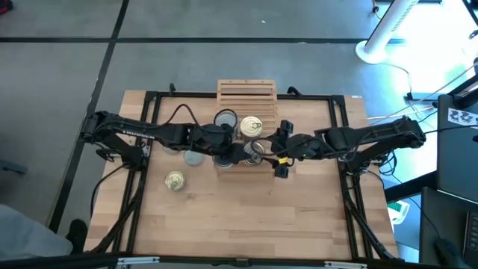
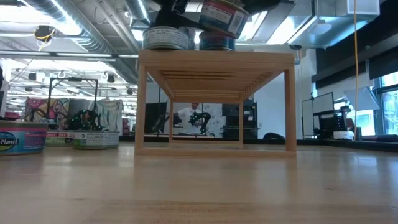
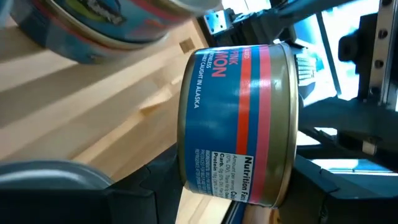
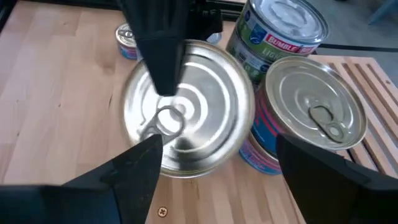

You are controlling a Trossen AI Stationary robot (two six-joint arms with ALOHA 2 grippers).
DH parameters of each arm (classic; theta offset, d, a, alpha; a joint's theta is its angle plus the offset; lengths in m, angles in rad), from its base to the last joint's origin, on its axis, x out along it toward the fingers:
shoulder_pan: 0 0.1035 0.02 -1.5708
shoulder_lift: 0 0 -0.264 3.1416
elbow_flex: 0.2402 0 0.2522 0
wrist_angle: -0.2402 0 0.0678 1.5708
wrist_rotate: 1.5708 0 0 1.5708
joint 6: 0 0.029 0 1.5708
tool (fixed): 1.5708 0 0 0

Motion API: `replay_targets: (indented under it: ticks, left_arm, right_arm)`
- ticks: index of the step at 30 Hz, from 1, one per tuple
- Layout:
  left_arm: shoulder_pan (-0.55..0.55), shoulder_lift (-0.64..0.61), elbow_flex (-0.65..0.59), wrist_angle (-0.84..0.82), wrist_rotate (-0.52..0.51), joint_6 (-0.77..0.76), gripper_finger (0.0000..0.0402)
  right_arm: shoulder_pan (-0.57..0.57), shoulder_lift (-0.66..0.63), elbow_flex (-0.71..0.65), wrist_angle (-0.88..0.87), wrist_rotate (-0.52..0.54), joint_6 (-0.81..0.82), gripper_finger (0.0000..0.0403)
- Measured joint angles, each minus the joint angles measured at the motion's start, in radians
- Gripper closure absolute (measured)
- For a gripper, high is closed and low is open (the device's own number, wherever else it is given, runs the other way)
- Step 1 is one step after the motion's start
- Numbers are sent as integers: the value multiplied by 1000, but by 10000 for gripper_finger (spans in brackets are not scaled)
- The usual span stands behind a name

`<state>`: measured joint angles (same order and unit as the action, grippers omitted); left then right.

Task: Stack canned seafood by type on shelf
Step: Put the blue tuna can on the shelf

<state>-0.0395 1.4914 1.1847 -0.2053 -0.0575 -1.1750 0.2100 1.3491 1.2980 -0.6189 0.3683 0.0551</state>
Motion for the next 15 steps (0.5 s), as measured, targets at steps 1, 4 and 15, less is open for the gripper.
replay_targets:
  ticks: [1,4,15]
  left_arm:
    - [0,0,0,1,-1,0,206]
    - [1,0,0,11,-5,0,206]
    - [1,0,0,11,-7,0,206]
  right_arm:
    - [0,0,0,0,0,0,91]
    - [0,0,0,-9,-1,0,91]
    - [0,2,0,-14,-20,0,91]
